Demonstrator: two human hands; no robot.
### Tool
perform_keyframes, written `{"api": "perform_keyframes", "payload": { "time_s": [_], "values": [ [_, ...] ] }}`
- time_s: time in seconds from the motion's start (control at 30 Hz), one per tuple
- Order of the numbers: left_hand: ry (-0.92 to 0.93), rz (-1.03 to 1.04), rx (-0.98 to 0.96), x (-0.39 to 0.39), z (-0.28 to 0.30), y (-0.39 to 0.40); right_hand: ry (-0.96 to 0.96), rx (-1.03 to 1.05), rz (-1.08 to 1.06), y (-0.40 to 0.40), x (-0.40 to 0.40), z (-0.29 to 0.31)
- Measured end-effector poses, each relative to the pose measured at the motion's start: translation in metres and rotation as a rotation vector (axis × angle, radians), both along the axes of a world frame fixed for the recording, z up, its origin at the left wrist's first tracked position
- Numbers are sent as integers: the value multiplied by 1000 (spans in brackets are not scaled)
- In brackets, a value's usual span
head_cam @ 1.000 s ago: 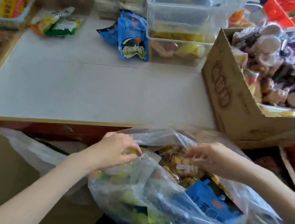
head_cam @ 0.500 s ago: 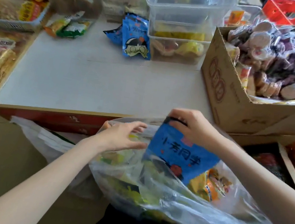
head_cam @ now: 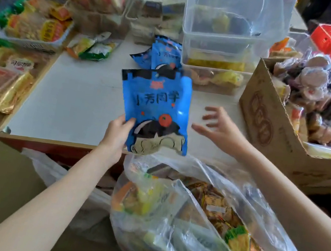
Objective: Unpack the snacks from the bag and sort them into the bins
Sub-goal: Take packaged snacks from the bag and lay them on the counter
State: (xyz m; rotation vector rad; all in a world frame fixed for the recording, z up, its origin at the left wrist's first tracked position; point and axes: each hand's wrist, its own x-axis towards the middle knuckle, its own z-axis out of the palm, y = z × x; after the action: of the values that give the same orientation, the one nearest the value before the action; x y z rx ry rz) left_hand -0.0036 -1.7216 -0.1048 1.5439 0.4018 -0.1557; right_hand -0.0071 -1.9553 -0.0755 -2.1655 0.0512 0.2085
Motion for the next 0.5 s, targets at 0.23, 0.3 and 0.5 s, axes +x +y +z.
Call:
{"api": "perform_keyframes", "payload": {
  "time_s": [0.23, 0.3, 0.5],
  "values": [
    [125, 103, -295, 78, -2, 22, 316, 605, -24, 68, 62, -52],
    [143, 168, -342, 102, -4, 36, 386, 741, -35, 86, 85, -60],
    [131, 226, -232, 159, -27, 95, 473, 1048, -399, 140, 192, -71]
  ]
}}
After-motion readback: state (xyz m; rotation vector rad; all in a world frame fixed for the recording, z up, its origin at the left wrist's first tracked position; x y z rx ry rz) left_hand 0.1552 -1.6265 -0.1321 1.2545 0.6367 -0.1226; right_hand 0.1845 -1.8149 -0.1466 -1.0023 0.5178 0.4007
